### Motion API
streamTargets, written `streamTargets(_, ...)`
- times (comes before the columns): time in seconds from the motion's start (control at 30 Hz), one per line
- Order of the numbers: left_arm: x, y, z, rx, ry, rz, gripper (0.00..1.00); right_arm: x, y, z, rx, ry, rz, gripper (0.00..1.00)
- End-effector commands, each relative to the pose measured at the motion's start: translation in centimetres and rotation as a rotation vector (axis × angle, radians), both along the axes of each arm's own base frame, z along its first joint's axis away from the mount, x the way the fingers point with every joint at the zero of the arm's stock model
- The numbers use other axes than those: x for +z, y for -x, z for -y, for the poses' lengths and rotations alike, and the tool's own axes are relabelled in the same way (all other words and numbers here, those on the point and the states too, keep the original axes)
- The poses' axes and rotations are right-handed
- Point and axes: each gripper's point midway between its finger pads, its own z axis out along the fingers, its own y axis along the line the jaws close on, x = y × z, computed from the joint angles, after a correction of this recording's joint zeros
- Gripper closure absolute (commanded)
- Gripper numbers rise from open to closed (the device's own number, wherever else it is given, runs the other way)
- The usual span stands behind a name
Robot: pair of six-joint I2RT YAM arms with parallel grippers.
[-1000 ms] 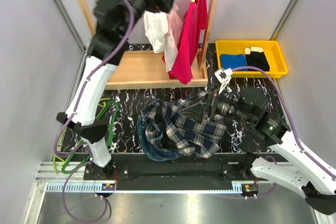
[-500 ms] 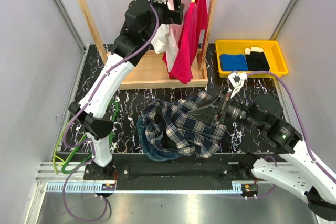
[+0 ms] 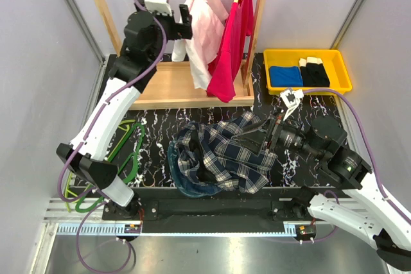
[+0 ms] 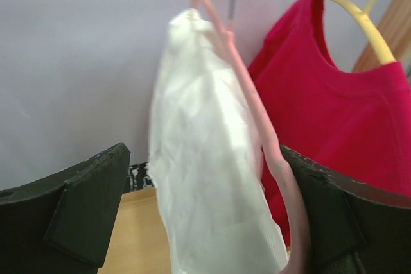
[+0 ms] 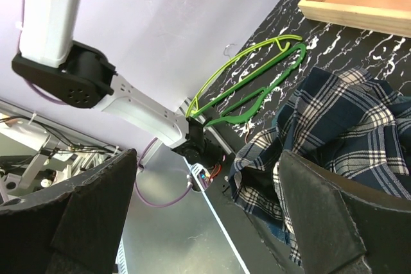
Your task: Remove the skirt from the hanger
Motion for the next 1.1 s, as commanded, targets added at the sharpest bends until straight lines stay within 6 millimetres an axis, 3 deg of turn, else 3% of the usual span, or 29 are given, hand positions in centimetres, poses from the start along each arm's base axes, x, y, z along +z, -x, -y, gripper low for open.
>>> streamTargets(0.0, 4.8, 1.5, -2.1, 0.025, 0.045, 0.135, 0.01, -0.3, -0.3, -0.2, -0.008, 0.002, -0.016, 0.00)
streamTargets(0.1, 5.8, 1.4, -1.4, -0.004, 0.054, 0.155, 0.01, -0.5, -0.5, -0.4, -0.007, 0.006, -0.024, 0.00)
streamTargets(0.3, 5.8, -0.4, 0.4, -0.048, 0.063, 0.134, 0.01, -0.3, -0.4, -0.2, -0.018, -0.008, -0.031, 0.00)
streamTargets(0.53, 4.9, -4.0, 1.5, -0.027, -0.010, 0.140, 0.01, 0.5, 0.3, 1.3, -0.053, -0.045, -0.020, 0.00)
streamTargets(0.6, 6.1, -4.7, 0.7, -0.015, -0.002, 0.172, 0.01, 0.5, 0.4, 1.6, -0.061, -0.050, -0.026, 0.00)
streamTargets(0.67, 5.4, -6.5, 0.1, 0.006, -0.017, 0.167, 0.01, 0.5, 0.6, 1.9, -0.064, -0.052, -0.026, 0.00)
streamTargets(0.7, 6.6, -6.5, -0.4, 0.018, -0.008, 0.195, 0.01, 0.5, 0.6, 2.0, -0.068, -0.054, -0.026, 0.00)
streamTargets(0.77, 5.9, -7.8, -1.1, 0.039, -0.021, 0.184, 0.01, 0.7, 0.8, 2.2, -0.071, -0.060, -0.023, 0.00)
streamTargets(0.87, 5.7, -8.1, -1.5, 0.028, -0.033, 0.178, 0.01, 0.7, 0.8, 2.5, -0.082, -0.057, -0.027, 0.00)
streamTargets(0.97, 4.9, -7.4, -0.6, -0.036, -0.059, 0.166, 0.09, 0.8, 0.9, 2.7, -0.085, -0.056, -0.026, 0.00)
streamTargets(1.0, 4.7, -7.3, -0.4, -0.052, -0.064, 0.163, 0.20, 0.8, 0.8, 2.7, -0.088, -0.056, -0.025, 0.00)
streamTargets(1.07, 4.8, -6.9, -0.1, -0.074, -0.065, 0.161, 0.29, 0.6, 0.8, 2.7, -0.090, -0.050, -0.027, 0.00)
